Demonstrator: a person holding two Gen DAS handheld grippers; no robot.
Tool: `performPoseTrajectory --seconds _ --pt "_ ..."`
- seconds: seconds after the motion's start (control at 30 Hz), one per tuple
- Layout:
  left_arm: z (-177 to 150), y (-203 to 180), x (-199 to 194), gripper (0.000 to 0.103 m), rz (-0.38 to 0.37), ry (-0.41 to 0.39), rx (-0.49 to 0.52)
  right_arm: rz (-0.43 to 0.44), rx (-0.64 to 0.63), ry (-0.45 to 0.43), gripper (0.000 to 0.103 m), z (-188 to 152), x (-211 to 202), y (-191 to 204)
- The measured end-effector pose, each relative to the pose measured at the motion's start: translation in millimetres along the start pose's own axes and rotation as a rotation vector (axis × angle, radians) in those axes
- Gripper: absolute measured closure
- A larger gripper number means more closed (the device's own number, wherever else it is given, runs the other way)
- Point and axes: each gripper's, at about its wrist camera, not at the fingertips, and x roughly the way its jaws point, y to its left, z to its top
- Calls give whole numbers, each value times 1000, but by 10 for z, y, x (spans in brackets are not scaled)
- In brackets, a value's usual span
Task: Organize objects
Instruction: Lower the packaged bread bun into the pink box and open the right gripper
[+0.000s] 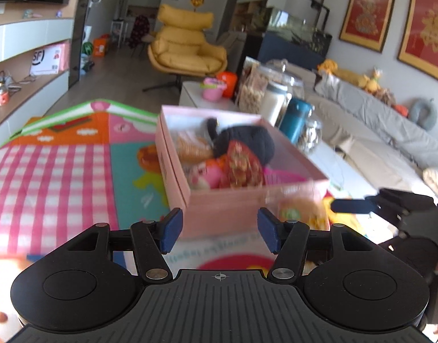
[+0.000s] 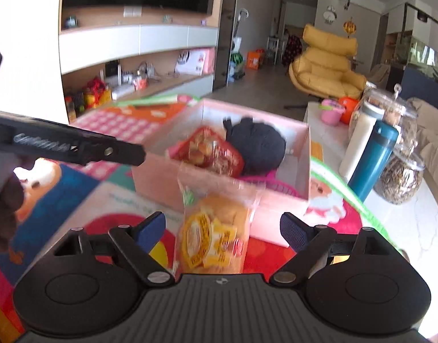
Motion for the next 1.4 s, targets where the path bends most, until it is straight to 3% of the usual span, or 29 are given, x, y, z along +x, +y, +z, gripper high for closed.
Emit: performPoseTrajectory --seconds 0.07,0.1,0.13,0.4,0.5,0.67,0.77,0.9,1.0,1.13,1.27,1.37,1.4 --pt "-69 -4 -13 42 -3 8 3 8 13 54 29 -8 123 9" --pt "-84 7 -23 42 -6 9 -2 17 12 83 45 -5 174 20" --pt "-95 26 -35 42 -9 10 -10 8 10 90 47 -13 183 34" --pt "-187 160 -47 43 4 31 -66 7 -33 53 48 89 -59 124" --pt "-243 171 -46 44 1 43 -83 15 8 -16 48 307 -217 14" --pt "-312 118 -20 44 1 74 -66 -84 78 -113 48 752 -198 -270" --pt "-330 90 -29 44 9 78 -54 -129 92 -74 48 907 84 -378" --pt "-335 97 -43 44 20 88 -53 -67 147 92 48 858 614 -471" --pt "-342 120 -37 44 18 92 -55 -33 209 152 51 705 834 -550" --pt "-364 154 4 44 21 103 -68 -27 187 127 50 650 788 -539" --pt "-389 170 28 44 18 108 -78 -50 123 58 32 661 582 -466" --pt "-390 168 27 44 16 110 -77 -34 174 6 34 732 427 -531" --pt "-387 167 20 44 17 109 -78 -37 185 -7 43 748 406 -545"
